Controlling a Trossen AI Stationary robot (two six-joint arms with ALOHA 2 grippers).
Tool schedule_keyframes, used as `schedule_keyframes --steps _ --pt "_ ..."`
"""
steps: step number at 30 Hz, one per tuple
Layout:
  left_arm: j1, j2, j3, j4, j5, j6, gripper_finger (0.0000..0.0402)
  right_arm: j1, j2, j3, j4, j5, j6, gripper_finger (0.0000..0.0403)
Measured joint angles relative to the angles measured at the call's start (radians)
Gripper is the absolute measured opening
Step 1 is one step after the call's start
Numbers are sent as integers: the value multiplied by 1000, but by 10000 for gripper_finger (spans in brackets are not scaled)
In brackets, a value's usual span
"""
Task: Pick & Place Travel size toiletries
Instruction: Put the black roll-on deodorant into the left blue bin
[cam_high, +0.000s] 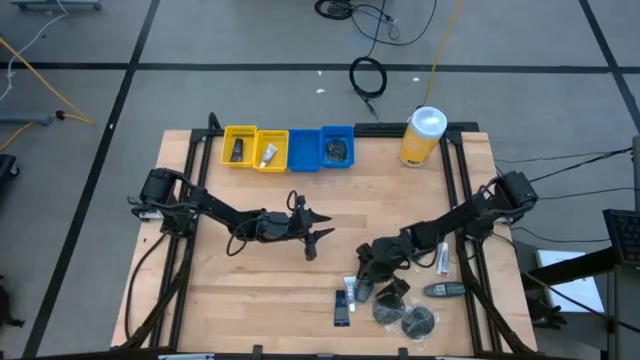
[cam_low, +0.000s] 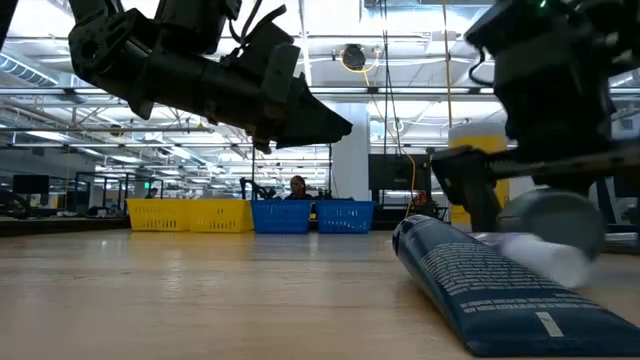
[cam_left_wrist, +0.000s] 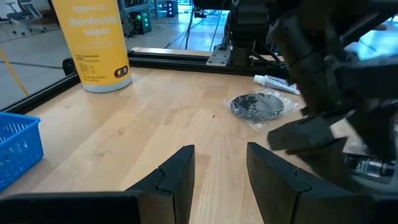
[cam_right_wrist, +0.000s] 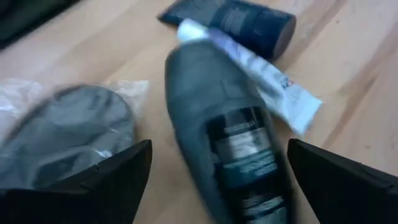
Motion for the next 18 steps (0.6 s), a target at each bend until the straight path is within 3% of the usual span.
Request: schedule_keyframes --steps 9,12,18 --pt "0 0 0 -1 0 -4 143 -17 30 2 3 49 29 356" --pt "0 0 0 -4 0 -7 143 -17 30 -3 -10 63 50 331" --pt "-5 -2 0 -20 0 -7 143 -16 21 -62 9 192 87 257"
